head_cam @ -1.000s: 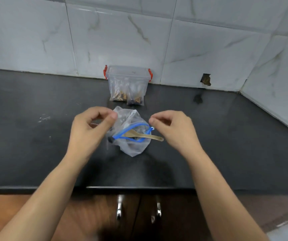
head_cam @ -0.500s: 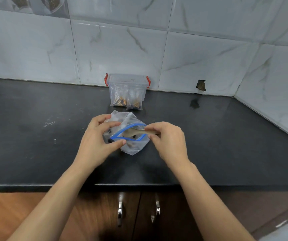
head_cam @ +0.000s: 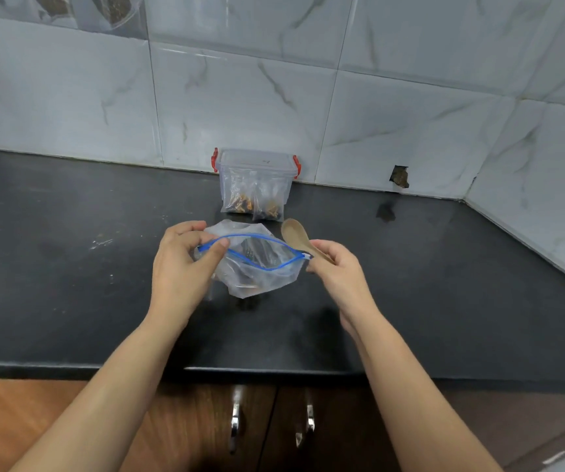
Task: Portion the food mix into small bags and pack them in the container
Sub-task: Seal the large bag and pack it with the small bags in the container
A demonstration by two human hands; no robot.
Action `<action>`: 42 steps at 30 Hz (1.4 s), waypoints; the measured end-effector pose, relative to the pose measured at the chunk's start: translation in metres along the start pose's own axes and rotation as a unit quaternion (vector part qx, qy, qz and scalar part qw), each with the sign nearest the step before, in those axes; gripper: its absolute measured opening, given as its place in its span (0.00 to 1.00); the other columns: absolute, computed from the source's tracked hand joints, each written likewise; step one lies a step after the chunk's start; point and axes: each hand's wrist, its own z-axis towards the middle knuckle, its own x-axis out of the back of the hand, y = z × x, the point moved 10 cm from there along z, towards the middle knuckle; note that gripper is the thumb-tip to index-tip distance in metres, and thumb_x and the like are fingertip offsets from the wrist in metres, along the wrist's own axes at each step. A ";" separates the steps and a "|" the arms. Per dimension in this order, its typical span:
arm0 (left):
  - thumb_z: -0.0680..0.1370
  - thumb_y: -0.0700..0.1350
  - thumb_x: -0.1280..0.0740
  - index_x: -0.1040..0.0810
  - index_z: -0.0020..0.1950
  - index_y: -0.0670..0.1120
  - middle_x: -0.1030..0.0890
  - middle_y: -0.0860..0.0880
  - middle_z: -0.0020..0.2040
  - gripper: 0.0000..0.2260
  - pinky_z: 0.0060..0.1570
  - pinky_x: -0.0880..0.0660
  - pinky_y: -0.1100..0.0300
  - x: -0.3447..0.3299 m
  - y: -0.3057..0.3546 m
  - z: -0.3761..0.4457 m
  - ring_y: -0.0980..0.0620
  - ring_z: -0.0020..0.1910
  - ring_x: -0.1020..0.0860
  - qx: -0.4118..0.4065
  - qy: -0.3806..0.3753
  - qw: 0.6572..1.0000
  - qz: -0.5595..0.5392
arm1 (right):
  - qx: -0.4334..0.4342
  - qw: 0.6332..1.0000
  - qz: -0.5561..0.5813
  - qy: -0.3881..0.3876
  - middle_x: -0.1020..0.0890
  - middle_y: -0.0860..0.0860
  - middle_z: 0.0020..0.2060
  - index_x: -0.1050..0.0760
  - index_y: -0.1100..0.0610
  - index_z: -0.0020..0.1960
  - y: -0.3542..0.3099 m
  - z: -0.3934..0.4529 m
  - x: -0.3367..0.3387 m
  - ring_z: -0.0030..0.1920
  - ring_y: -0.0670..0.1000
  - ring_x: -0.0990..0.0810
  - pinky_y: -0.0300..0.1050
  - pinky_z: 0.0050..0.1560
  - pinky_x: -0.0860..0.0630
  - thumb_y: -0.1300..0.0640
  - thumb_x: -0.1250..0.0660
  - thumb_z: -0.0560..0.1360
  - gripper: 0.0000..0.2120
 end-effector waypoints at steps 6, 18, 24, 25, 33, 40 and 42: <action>0.76 0.44 0.31 0.19 0.38 0.49 0.21 0.44 0.58 0.07 0.42 0.23 0.59 0.001 -0.012 0.012 0.45 0.53 0.21 0.086 0.017 0.980 -0.181 | -0.042 0.998 0.023 -0.049 0.21 0.44 0.40 0.20 0.50 0.44 0.004 0.007 -0.016 0.33 0.39 0.31 0.34 0.31 0.38 0.50 0.31 0.75 0.05; 0.58 0.52 0.22 0.33 0.68 0.48 0.22 0.55 0.57 0.40 0.54 0.25 0.65 -0.043 0.000 0.008 0.62 0.52 0.21 -0.017 -0.205 0.978 -0.046 | -0.067 0.976 0.206 -0.010 0.32 0.46 0.26 0.31 0.52 0.37 -0.037 0.022 -0.020 0.25 0.44 0.39 0.37 0.23 0.43 0.55 0.39 0.78 0.11; 0.61 0.42 0.21 0.26 0.59 0.50 0.18 0.51 0.51 0.28 0.50 0.24 0.58 -0.041 -0.012 0.006 0.50 0.50 0.19 0.041 -0.252 0.967 -0.004 | 0.012 0.979 0.187 0.085 0.29 0.43 0.33 0.29 0.48 0.43 -0.065 0.034 0.016 0.30 0.42 0.35 0.36 0.29 0.39 0.54 0.42 0.80 0.08; 0.61 0.40 0.21 0.25 0.59 0.50 0.17 0.48 0.51 0.28 0.49 0.21 0.56 -0.044 -0.014 0.000 0.49 0.50 0.18 0.080 -0.288 0.953 -0.052 | 0.032 0.978 0.184 0.095 0.28 0.42 0.34 0.29 0.47 0.44 -0.071 0.037 0.020 0.33 0.41 0.33 0.36 0.32 0.38 0.54 0.42 0.81 0.08; 0.70 0.27 0.31 0.24 0.60 0.41 0.16 0.43 0.48 0.20 0.31 0.21 0.60 -0.054 -0.009 -0.012 0.50 0.37 0.18 0.199 -0.331 0.883 -0.265 | 0.033 0.987 0.157 0.026 0.20 0.50 0.57 0.32 0.53 0.68 -0.033 0.036 -0.003 0.55 0.47 0.21 0.49 0.55 0.23 0.42 0.45 0.80 0.21; 0.72 0.50 0.29 0.24 0.59 0.48 0.16 0.48 0.52 0.17 0.41 0.21 0.56 -0.054 -0.001 0.000 0.49 0.48 0.17 0.189 -0.247 0.919 -0.241 | 0.003 0.991 0.103 -0.088 0.15 0.56 0.49 0.23 0.63 0.58 -0.004 0.014 -0.031 0.52 0.55 0.16 0.53 0.58 0.22 0.53 0.29 0.74 0.17; 0.76 0.51 0.33 0.20 0.49 0.46 0.16 0.49 0.43 0.09 0.40 0.23 0.56 -0.035 -0.001 0.020 0.50 0.42 0.18 0.162 -0.106 0.956 -0.220 | 0.018 0.990 0.096 -0.100 0.15 0.55 0.49 0.22 0.63 0.57 -0.007 0.015 -0.033 0.50 0.51 0.16 0.46 0.52 0.20 0.55 0.29 0.73 0.16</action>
